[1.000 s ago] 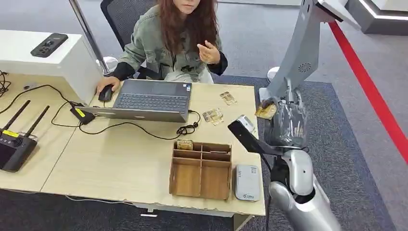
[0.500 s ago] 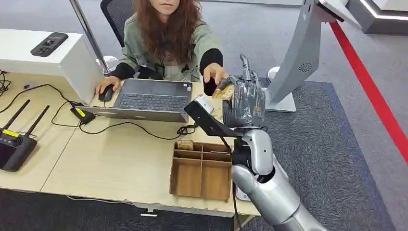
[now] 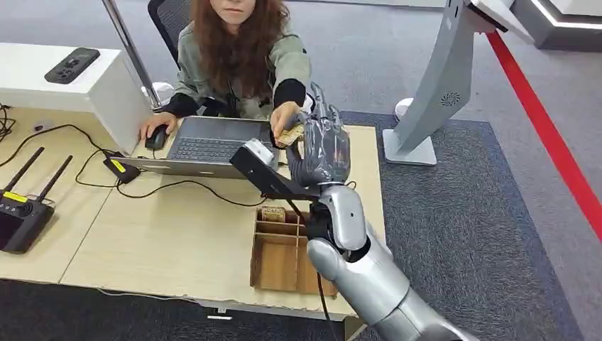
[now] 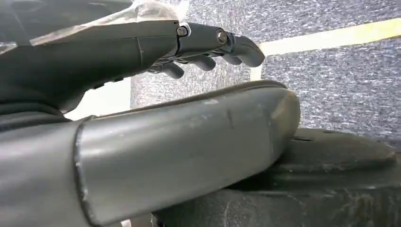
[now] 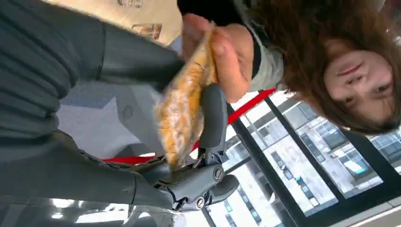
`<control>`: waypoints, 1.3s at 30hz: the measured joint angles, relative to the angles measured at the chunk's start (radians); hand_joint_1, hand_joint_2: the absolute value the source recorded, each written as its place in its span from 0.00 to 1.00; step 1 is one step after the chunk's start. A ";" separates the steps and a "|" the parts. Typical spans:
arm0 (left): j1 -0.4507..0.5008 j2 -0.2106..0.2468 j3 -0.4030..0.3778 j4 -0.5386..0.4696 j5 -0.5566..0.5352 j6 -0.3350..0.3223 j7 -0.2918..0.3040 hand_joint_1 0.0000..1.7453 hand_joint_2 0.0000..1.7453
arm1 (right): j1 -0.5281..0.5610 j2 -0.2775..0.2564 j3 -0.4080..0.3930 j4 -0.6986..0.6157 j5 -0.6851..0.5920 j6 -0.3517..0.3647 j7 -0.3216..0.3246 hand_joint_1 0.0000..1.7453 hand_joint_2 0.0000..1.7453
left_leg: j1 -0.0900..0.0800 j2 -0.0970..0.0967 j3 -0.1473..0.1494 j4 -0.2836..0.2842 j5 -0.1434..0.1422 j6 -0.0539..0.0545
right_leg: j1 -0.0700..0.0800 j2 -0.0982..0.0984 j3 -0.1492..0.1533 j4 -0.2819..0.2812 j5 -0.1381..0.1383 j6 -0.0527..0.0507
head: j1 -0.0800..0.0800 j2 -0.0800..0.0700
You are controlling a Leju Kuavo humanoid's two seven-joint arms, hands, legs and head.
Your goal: Pass the card to the sensor for recognition and then transmit it.
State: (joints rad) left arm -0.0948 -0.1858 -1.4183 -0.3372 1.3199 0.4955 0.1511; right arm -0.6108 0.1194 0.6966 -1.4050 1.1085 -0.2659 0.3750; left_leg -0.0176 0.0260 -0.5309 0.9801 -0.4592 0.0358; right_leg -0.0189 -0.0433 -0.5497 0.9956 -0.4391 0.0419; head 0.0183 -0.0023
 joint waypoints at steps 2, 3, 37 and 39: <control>0.000 0.000 0.000 0.000 0.005 0.000 -0.009 0.00 0.00 | 0.001 0.004 0.003 0.005 -0.039 0.002 -0.012 0.00 1.00 | 0.000 0.000 0.000 0.000 0.000 0.000 | 0.000 0.000 0.000 0.000 0.000 0.000 | 0.000 0.000; 0.000 0.000 0.000 -0.003 0.008 0.000 -0.016 0.00 0.00 | 0.003 0.004 0.005 0.005 -0.065 0.003 -0.018 0.00 1.00 | 0.000 0.000 0.000 0.000 0.000 0.000 | 0.000 0.000 0.000 0.000 0.000 0.000 | 0.000 0.000; 0.002 0.004 -0.003 -0.016 0.056 0.000 -0.184 0.00 0.00 | 0.270 -0.281 0.013 -0.373 -0.046 0.253 0.015 0.00 1.00 | 0.001 0.002 0.000 0.000 0.000 0.000 | 0.001 0.002 0.000 -0.002 0.000 0.000 | 0.000 0.000; 0.002 0.004 -0.003 -0.016 0.050 0.000 -0.184 0.00 0.00 | 0.272 -0.280 0.022 -0.369 -0.008 0.259 0.015 0.00 1.00 | 0.001 0.002 0.000 0.000 0.000 0.000 | 0.001 0.002 0.000 -0.002 0.000 0.000 | 0.000 0.000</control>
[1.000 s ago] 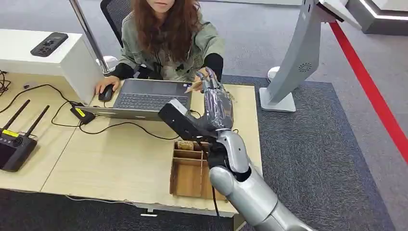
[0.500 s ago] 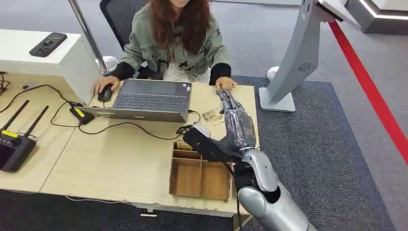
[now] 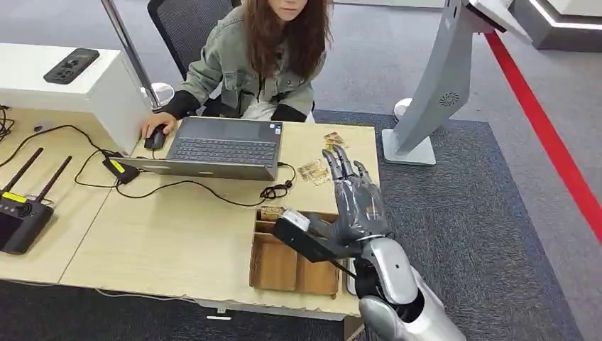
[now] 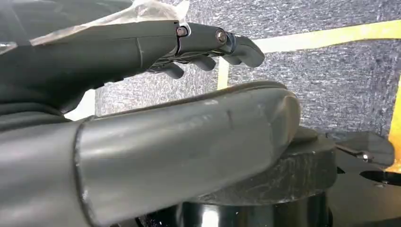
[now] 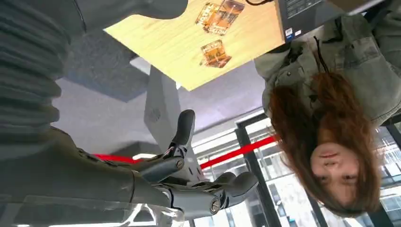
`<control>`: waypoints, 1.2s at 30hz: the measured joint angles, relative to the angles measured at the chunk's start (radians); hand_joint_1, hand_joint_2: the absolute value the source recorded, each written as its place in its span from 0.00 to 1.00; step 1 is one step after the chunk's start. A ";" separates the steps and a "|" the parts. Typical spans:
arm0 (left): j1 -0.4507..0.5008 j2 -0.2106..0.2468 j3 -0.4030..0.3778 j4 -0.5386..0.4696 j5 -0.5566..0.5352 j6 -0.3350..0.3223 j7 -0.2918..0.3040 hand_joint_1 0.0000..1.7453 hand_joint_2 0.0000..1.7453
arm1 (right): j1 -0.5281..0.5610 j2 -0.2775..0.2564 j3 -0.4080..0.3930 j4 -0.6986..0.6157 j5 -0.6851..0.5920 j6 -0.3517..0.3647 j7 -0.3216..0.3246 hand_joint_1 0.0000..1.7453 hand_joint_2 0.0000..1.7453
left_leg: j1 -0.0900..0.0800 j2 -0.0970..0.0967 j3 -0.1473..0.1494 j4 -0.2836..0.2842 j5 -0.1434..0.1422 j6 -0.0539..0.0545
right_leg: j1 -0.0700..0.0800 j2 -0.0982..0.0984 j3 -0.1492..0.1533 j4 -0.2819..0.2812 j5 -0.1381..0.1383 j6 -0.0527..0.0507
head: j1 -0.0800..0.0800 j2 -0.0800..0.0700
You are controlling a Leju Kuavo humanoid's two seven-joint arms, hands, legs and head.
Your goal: Pass the card to the sensor for recognition and then transmit it.
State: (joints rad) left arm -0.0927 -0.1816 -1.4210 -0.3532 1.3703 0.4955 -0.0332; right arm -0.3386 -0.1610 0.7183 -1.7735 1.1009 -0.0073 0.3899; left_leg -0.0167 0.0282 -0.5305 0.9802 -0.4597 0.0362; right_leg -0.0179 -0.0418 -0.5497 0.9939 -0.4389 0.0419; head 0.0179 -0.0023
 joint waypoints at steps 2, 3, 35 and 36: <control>0.000 0.000 0.000 0.000 -0.005 0.000 0.000 0.00 0.00 | 0.003 0.001 0.007 0.006 0.036 0.008 0.000 0.00 1.00 | 0.000 0.000 0.000 0.000 0.000 0.000 | 0.000 0.000 0.000 0.000 0.000 0.000 | 0.000 0.000; 0.000 0.000 0.000 0.000 -0.006 0.000 0.000 0.00 0.00 | 0.003 0.001 0.012 0.011 0.055 0.011 0.000 0.00 1.00 | 0.000 0.000 0.000 0.000 0.000 0.000 | 0.000 0.000 0.000 0.000 0.000 0.000 | 0.000 0.000; -0.001 0.000 0.000 -0.003 -0.027 0.010 -0.006 0.00 0.00 | 0.026 0.002 0.041 0.126 0.096 0.048 0.006 0.15 1.00 | 0.000 0.000 0.000 0.000 0.000 0.000 | 0.000 0.000 0.000 0.000 0.000 0.000 | 0.000 0.000; -0.001 0.000 0.000 -0.006 -0.034 0.021 -0.010 0.00 0.00 | 0.026 0.002 0.042 0.128 0.102 0.049 0.006 0.16 1.00 | 0.000 0.000 0.000 0.000 0.000 0.000 | 0.000 0.000 0.000 0.000 0.000 0.000 | 0.000 0.000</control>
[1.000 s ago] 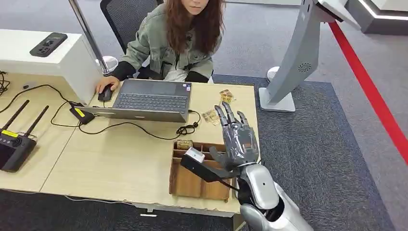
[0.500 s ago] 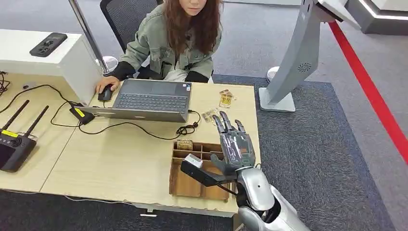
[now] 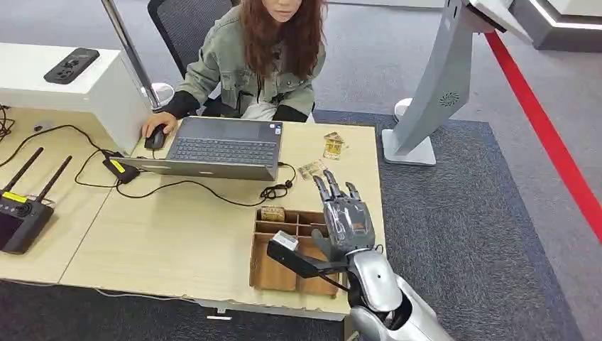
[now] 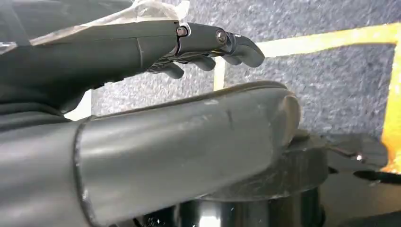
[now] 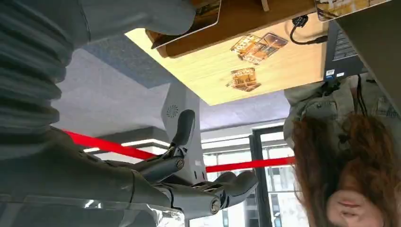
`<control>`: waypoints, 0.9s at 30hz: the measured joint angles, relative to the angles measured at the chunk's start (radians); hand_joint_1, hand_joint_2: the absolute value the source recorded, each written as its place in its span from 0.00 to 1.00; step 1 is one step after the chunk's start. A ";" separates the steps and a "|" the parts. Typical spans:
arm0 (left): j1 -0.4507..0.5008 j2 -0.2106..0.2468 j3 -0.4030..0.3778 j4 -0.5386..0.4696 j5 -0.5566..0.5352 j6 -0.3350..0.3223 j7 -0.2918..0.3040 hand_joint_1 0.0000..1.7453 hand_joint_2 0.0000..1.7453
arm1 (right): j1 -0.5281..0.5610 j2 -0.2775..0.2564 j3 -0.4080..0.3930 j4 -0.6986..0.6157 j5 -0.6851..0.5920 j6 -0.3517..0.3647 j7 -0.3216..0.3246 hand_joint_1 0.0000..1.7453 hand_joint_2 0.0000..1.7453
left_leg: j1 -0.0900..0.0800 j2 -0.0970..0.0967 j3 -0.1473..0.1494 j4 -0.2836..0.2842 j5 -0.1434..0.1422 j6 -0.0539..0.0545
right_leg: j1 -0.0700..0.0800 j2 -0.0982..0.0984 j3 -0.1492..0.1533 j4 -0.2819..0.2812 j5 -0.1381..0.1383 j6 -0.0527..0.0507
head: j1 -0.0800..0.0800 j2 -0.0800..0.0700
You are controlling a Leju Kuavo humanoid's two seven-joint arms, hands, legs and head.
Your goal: Pass the card to the sensor for recognition and then transmit it.
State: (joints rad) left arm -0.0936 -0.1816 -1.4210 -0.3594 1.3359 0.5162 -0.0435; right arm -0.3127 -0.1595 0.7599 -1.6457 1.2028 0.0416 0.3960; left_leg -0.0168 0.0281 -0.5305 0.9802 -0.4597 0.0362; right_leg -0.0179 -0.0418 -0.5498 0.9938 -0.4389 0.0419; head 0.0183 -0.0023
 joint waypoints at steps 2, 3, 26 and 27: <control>-0.001 0.000 0.000 0.000 -0.012 0.000 -0.003 0.00 0.00 | 0.000 0.000 0.002 0.004 0.020 0.002 0.000 0.24 1.00 | 0.000 0.000 0.000 0.000 0.000 0.000 | 0.000 0.000 0.000 0.000 0.000 0.000 | 0.000 0.000; -0.001 0.000 0.000 0.000 -0.017 0.001 -0.003 0.00 0.00 | 0.000 0.000 0.004 0.005 0.031 0.003 0.000 0.27 1.00 | 0.000 0.000 0.000 0.000 0.000 0.000 | 0.000 0.000 0.000 0.000 0.000 0.000 | 0.000 0.000; -0.002 0.006 0.000 -0.034 -0.090 0.093 -0.031 0.00 0.00 | 0.005 0.014 0.018 0.054 0.089 0.010 -0.008 0.31 1.00 | 0.000 0.000 0.000 0.000 0.000 0.000 | 0.000 0.000 0.000 0.000 0.000 0.000 | -0.001 0.000; -0.003 0.006 0.000 -0.034 -0.093 0.095 -0.033 0.00 0.00 | 0.005 0.014 0.018 0.055 0.088 0.010 -0.008 0.32 1.00 | 0.000 0.000 0.000 0.000 0.000 0.000 | 0.000 0.000 0.000 0.000 0.000 0.000 | 0.000 0.000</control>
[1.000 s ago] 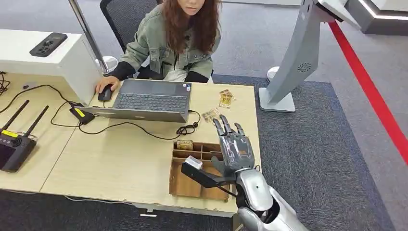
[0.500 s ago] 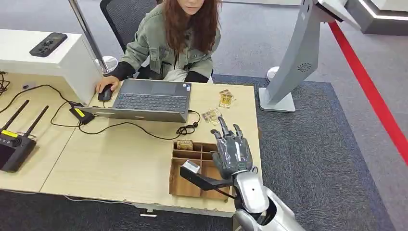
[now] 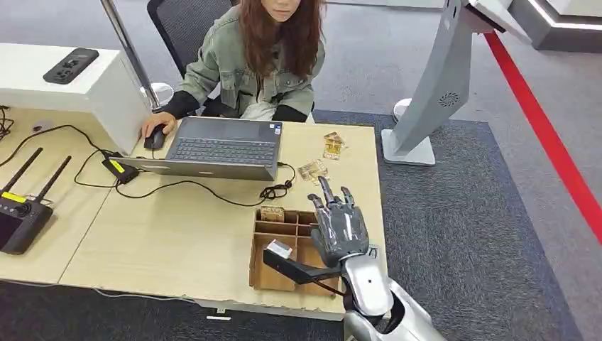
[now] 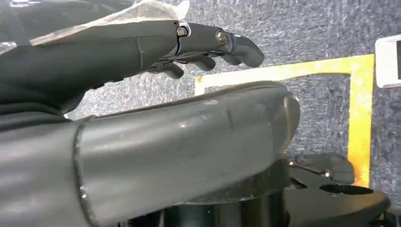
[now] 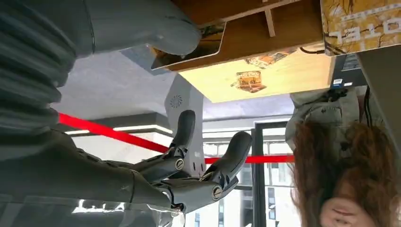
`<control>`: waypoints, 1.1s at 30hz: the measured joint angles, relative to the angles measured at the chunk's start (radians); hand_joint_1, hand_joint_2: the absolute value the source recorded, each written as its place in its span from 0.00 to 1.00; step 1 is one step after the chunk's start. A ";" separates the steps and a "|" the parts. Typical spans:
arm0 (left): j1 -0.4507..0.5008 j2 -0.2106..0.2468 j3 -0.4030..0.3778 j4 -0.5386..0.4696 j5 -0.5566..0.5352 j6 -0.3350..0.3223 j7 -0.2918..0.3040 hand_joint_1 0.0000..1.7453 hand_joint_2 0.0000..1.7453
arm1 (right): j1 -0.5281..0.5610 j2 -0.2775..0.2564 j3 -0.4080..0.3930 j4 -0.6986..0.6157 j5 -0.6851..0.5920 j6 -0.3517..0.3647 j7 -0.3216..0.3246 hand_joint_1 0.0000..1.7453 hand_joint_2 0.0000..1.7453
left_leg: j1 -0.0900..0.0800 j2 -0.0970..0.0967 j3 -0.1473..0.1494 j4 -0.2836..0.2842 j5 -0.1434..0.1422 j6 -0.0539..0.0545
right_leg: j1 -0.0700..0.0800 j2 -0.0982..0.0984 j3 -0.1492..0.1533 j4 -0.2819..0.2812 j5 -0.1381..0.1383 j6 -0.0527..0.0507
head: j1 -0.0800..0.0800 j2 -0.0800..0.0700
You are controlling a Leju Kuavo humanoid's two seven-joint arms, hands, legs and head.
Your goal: Pass the card to the sensor for recognition and then transmit it.
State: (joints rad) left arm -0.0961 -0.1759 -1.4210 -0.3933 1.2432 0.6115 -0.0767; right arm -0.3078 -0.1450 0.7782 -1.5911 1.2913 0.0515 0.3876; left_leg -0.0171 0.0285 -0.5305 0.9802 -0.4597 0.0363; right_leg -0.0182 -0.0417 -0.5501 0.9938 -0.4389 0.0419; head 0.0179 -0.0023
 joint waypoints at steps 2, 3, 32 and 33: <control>0.000 0.000 0.000 0.000 -0.005 0.000 -0.002 0.00 0.00 | 0.001 0.001 0.001 0.002 -0.003 0.000 0.000 0.32 1.00 | 0.000 0.000 0.000 0.000 0.000 0.000 | 0.000 0.000 0.000 0.000 0.000 0.000 | 0.000 0.000; 0.000 0.000 0.000 0.000 -0.006 0.000 -0.002 0.00 0.00 | 0.001 0.002 0.001 0.003 -0.005 0.001 0.000 0.33 1.00 | 0.000 0.000 0.000 0.000 0.000 0.000 | 0.000 0.000 0.000 0.000 0.000 0.000 | 0.000 0.000; -0.004 0.001 0.000 0.000 -0.074 0.001 -0.032 0.00 0.00 | 0.000 0.029 0.012 0.079 -0.017 0.004 -0.005 0.37 1.00 | 0.000 0.000 0.000 0.000 0.000 0.000 | 0.000 0.000 0.000 0.000 0.000 0.000 | 0.000 0.000; -0.004 0.001 0.000 0.000 -0.078 0.001 -0.033 0.00 0.00 | 0.000 0.030 0.012 0.081 -0.017 0.004 -0.005 0.37 1.00 | 0.000 0.000 0.000 0.000 0.000 0.000 | 0.000 0.000 0.000 0.000 0.000 0.000 | 0.000 0.000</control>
State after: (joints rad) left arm -0.1004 -0.1751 -1.4210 -0.3937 1.1654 0.6126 -0.1098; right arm -0.3083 -0.1145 0.7900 -1.5099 1.2745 0.0557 0.3830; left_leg -0.0170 0.0285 -0.5305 0.9802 -0.4597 0.0363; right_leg -0.0181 -0.0417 -0.5501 0.9939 -0.4389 0.0419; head 0.0179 -0.0023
